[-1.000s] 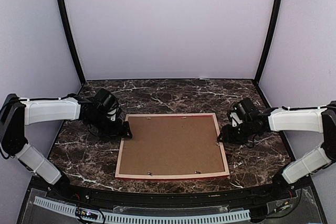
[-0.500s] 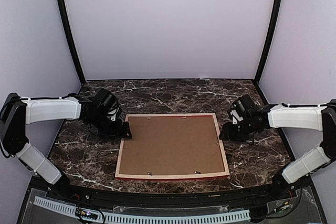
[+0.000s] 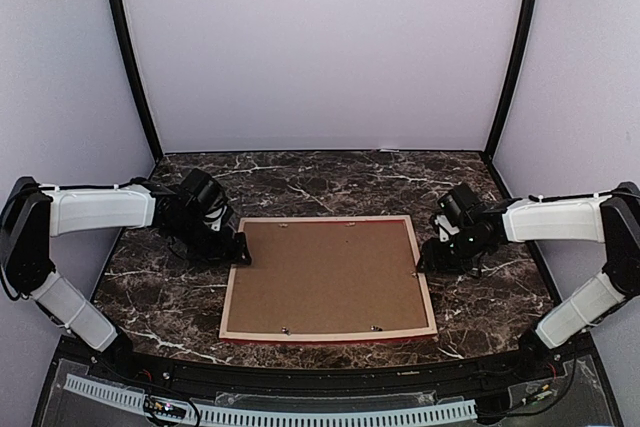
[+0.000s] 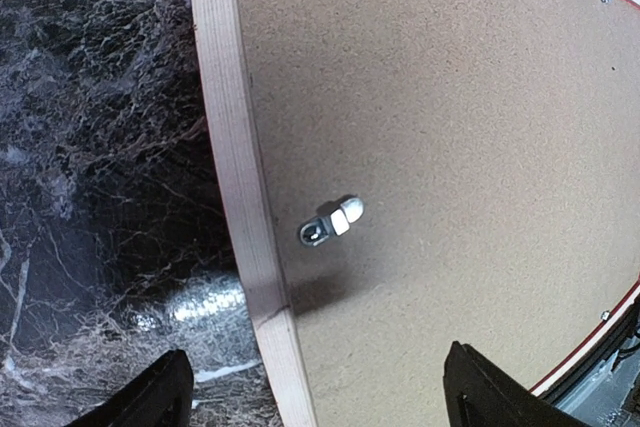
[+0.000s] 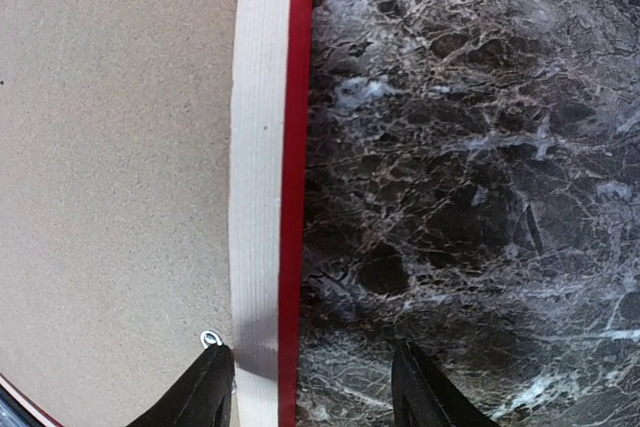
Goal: Put the photo into the frame
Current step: Pick up the fastener from the backboard.
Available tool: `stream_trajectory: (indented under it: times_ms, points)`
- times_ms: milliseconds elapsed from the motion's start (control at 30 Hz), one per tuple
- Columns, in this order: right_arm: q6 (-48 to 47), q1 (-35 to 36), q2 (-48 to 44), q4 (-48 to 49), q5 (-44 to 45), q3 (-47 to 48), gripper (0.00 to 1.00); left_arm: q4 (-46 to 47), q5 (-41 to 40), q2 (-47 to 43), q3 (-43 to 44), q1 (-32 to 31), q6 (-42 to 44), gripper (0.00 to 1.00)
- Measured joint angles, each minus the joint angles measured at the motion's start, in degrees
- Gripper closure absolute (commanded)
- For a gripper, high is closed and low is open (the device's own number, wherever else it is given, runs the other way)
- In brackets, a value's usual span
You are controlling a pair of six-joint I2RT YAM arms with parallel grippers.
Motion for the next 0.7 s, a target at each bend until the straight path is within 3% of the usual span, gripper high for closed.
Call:
stream_trajectory:
  times_ms: [700]
  points:
    - [-0.33, 2.16, 0.87, -0.33, -1.16, 0.0, 0.46, -0.07, 0.0, 0.17, 0.0, 0.09, 0.22, 0.11]
